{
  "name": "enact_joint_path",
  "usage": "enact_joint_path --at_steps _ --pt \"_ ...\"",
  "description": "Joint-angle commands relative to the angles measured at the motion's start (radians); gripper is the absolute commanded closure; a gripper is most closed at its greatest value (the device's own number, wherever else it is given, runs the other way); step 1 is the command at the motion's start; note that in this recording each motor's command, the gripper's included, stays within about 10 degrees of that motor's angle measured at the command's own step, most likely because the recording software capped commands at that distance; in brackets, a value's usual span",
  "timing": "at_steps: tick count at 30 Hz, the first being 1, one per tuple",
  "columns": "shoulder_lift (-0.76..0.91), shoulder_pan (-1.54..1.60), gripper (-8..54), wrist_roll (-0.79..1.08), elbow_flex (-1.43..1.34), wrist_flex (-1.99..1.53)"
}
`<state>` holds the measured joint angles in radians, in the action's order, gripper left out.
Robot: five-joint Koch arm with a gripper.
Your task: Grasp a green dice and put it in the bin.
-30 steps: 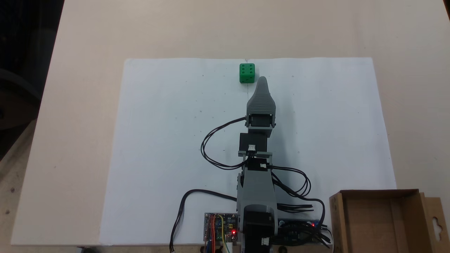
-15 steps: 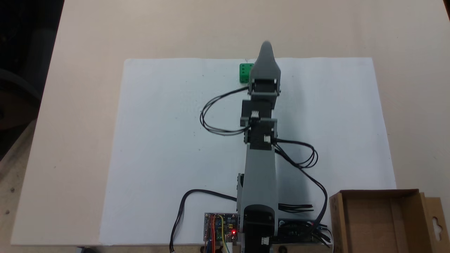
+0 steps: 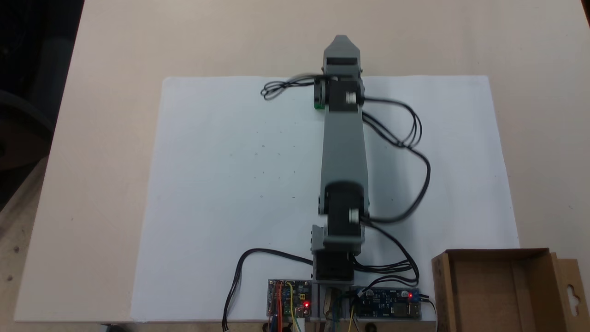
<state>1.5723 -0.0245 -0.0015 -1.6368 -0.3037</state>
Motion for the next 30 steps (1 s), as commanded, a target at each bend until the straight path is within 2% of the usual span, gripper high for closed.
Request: enact_joint_path --at_steps 1,4,11,18,30 --pt "-0.064 -0.005 3.9 0.002 0.153 -0.161" --pt "-0.186 0.005 3.9 -0.011 0.313 -0.305" --pt "-0.345 0.021 3.9 -0.098 0.578 -0.649" --pt "-0.422 0.069 3.9 -0.167 0.655 -0.950" --pt "-0.532 0.084 3.9 -0.173 0.765 -0.953"
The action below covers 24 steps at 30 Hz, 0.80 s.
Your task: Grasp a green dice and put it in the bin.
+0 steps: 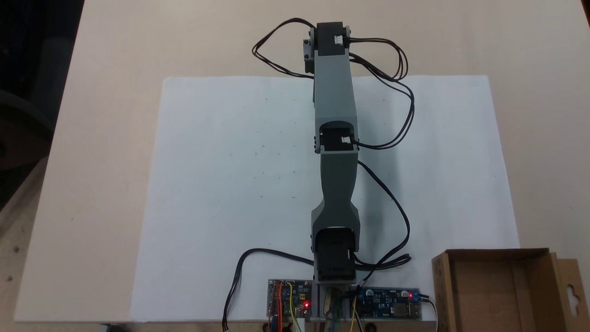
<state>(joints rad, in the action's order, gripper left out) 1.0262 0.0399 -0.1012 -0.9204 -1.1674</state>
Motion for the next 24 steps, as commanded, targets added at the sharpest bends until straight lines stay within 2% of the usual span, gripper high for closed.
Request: enact_joint_path --at_steps 1,11,24 --pt "0.008 0.021 3.9 -0.075 0.055 -0.087" --pt "-0.101 0.026 4.0 -0.089 0.169 -0.084" --pt "-0.166 0.028 4.0 -0.091 0.178 -0.049"
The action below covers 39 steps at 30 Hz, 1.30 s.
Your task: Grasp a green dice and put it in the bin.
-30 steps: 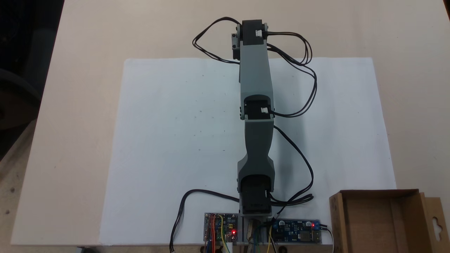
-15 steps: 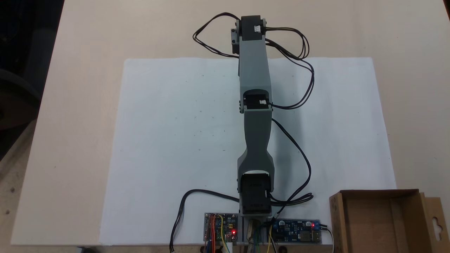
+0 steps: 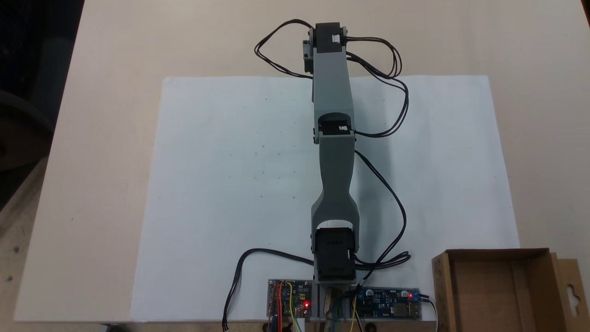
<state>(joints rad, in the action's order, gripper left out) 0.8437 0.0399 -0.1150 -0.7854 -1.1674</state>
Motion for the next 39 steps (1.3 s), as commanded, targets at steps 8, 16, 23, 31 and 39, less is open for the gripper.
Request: enact_joint_path --at_steps 8,16,23,31,39 --pt "-0.014 0.026 4.0 -0.075 0.043 -0.038" --pt "-0.046 0.028 4.0 -0.075 0.043 -0.014" --pt "-0.066 0.028 4.3 -0.075 0.043 0.002" --pt "-0.072 0.028 7.6 -0.074 0.043 0.014" --pt "-0.077 0.026 14.6 -0.074 0.043 0.014"
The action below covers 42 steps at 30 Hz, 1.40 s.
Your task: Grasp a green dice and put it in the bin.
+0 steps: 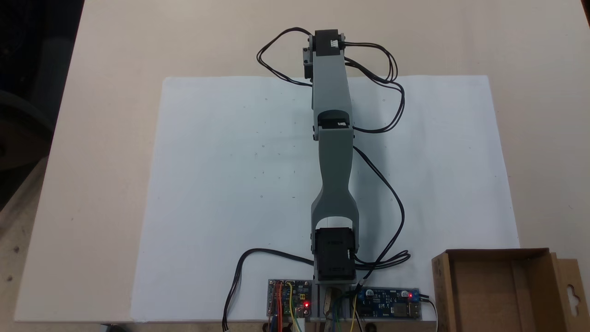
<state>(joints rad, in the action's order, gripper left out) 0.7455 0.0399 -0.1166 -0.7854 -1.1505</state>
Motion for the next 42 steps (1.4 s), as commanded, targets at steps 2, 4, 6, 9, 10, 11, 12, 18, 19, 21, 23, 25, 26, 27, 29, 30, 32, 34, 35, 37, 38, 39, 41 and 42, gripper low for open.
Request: enact_joint_path --at_steps 2,4,6,9,10,11,12,18,19,21,23,25,26,27,29,30,32,34,35,37,38,39,41,42 --pt "0.021 0.026 14.6 -0.072 0.043 -0.003" --pt "0.018 0.026 14.6 -0.074 0.043 -0.003" --pt "0.017 0.026 14.7 -0.074 0.043 -0.003" --pt "0.015 0.028 15.3 -0.074 0.043 -0.008" --pt "0.015 0.028 18.6 -0.074 0.043 -0.006" --pt "0.015 0.026 22.4 -0.074 0.043 -0.003" --pt "0.015 0.026 25.1 -0.072 0.043 -0.003" --pt "0.015 0.026 26.3 -0.072 0.043 -0.008" --pt "0.017 0.026 28.7 -0.072 0.043 -0.009" --pt "0.029 0.020 33.3 -0.072 0.044 0.000" --pt "0.038 0.012 33.4 -0.072 0.049 -0.002" --pt "0.041 0.006 33.4 -0.072 0.052 -0.003" --pt "0.046 0.003 33.4 -0.072 0.052 -0.005" --pt "0.057 -0.002 33.4 -0.072 0.052 -0.005" --pt "0.087 -0.026 33.4 -0.072 0.052 -0.005" --pt "0.095 -0.041 33.4 -0.072 0.052 -0.003" --pt "0.115 -0.075 33.4 -0.072 0.054 -0.003" --pt "0.163 -0.121 33.4 -0.071 0.054 -0.003" --pt "0.189 -0.149 33.4 -0.071 0.054 -0.003" --pt "0.275 -0.268 33.4 -0.069 0.054 0.000" --pt "0.293 -0.302 33.4 -0.069 0.054 0.002" --pt "0.313 -0.337 33.4 -0.067 0.054 0.005" --pt "0.365 -0.453 33.4 -0.066 0.054 0.026" --pt "0.383 -0.491 33.4 -0.064 0.054 0.028"
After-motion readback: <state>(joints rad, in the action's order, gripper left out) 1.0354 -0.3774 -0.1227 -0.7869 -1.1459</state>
